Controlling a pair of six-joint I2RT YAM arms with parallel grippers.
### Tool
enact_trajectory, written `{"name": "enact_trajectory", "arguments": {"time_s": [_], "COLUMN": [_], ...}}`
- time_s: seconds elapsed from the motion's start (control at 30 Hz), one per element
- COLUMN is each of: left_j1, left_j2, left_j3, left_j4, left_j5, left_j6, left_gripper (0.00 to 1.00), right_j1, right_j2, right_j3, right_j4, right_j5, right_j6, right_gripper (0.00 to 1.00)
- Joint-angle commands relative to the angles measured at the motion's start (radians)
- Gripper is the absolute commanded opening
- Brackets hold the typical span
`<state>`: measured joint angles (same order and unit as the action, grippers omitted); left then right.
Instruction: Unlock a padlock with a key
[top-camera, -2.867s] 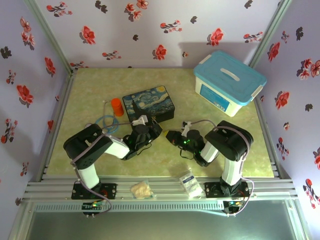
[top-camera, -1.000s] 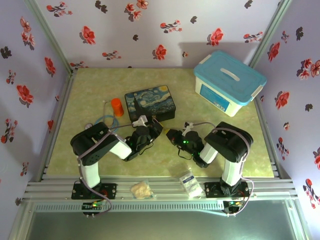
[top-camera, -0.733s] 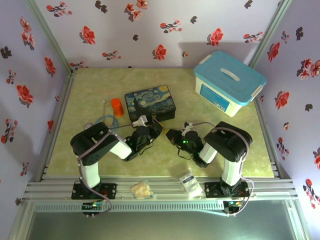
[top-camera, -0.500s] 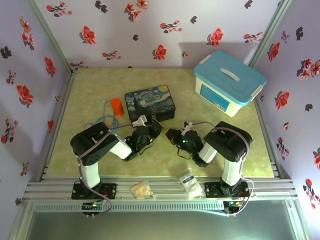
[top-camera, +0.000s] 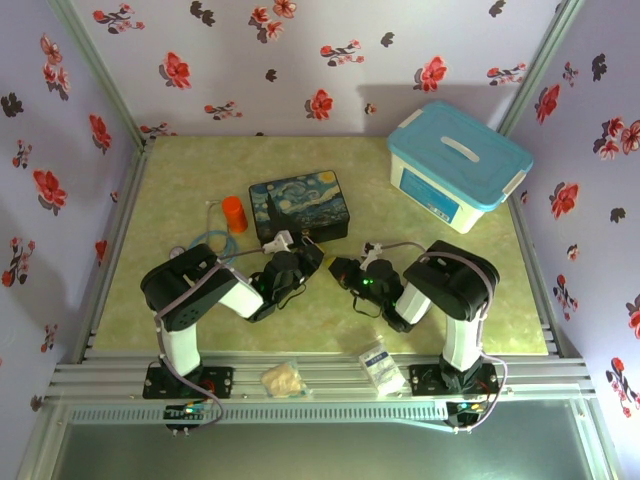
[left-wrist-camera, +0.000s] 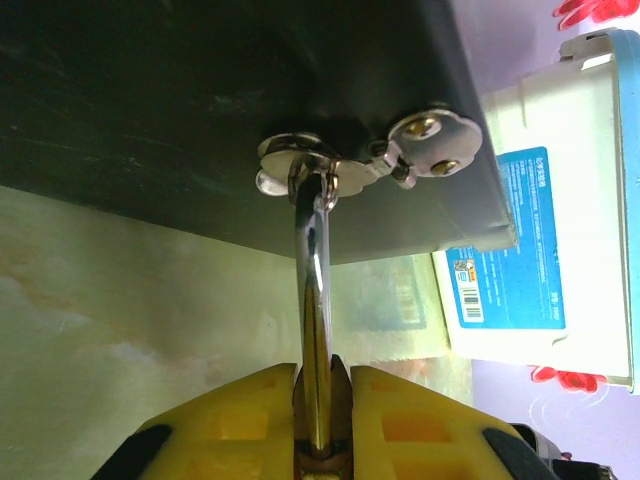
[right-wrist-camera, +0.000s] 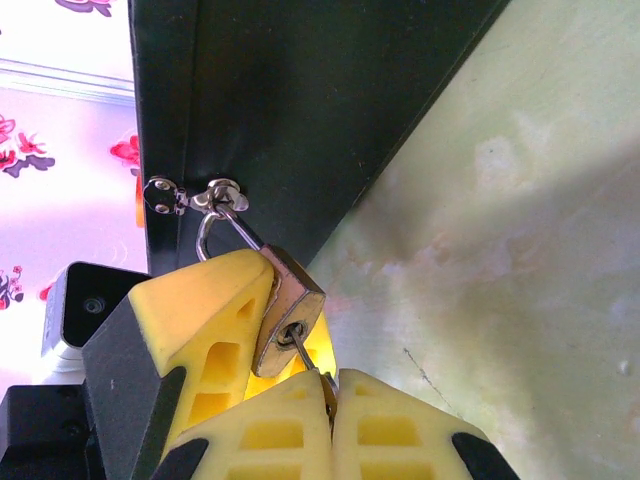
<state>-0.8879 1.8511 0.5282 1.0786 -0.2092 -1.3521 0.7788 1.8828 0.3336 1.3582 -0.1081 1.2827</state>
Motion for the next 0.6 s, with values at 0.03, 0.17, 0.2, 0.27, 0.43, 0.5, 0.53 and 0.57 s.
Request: {"name": "enact_trajectory", "arguments": {"time_s": [0.03, 0.17, 0.2, 0.27, 0.43, 0.5, 0.53, 0.57], "left_j1": [-0.020, -0.026, -0.026, -0.026, -0.026, -0.028, -0.028, -0.028], "left_j2": [-0.014, -0.016, -0.018, -0.023, -0.015, -0.015, -0.017, -0.022], "left_j3": [0.029, 0.023, 0.023, 0.029, 0.043, 0.041, 0.041, 0.041], "left_j4": [0.116, 0.127, 0.130, 0.132, 0.142, 0.148, 0.146, 0.145], "left_j5": [0.065, 0.071, 0.071, 0.071, 0.082, 0.083, 0.083, 0.082], "left_j6": [0.012, -0.003, -0.002, -0.004, -0.014, -0.017, -0.016, -0.017], "left_gripper": [0.00, 0.00, 0.00, 0.00, 0.00, 0.00, 0.00, 0.00], "right_j1": [-0.015, -0.061, -0.072, -0.080, -0.092, -0.090, -0.089, -0.089], "right_j2": [0.020, 0.015, 0.018, 0.022, 0.031, 0.018, 0.012, 0.000], "right_j3": [0.036, 0.075, 0.087, 0.103, 0.135, 0.124, 0.119, 0.108], "right_j4": [0.028, 0.028, 0.029, 0.028, 0.028, 0.028, 0.028, 0.029], "right_j5": [-0.076, -0.168, -0.188, -0.208, -0.287, -0.287, -0.280, -0.267], "right_j6": [-0.021, -0.020, -0.013, -0.003, 0.086, 0.099, 0.101, 0.108], "right_gripper": [0.00, 0.00, 0.00, 0.00, 0.00, 0.00, 0.00, 0.00]}}
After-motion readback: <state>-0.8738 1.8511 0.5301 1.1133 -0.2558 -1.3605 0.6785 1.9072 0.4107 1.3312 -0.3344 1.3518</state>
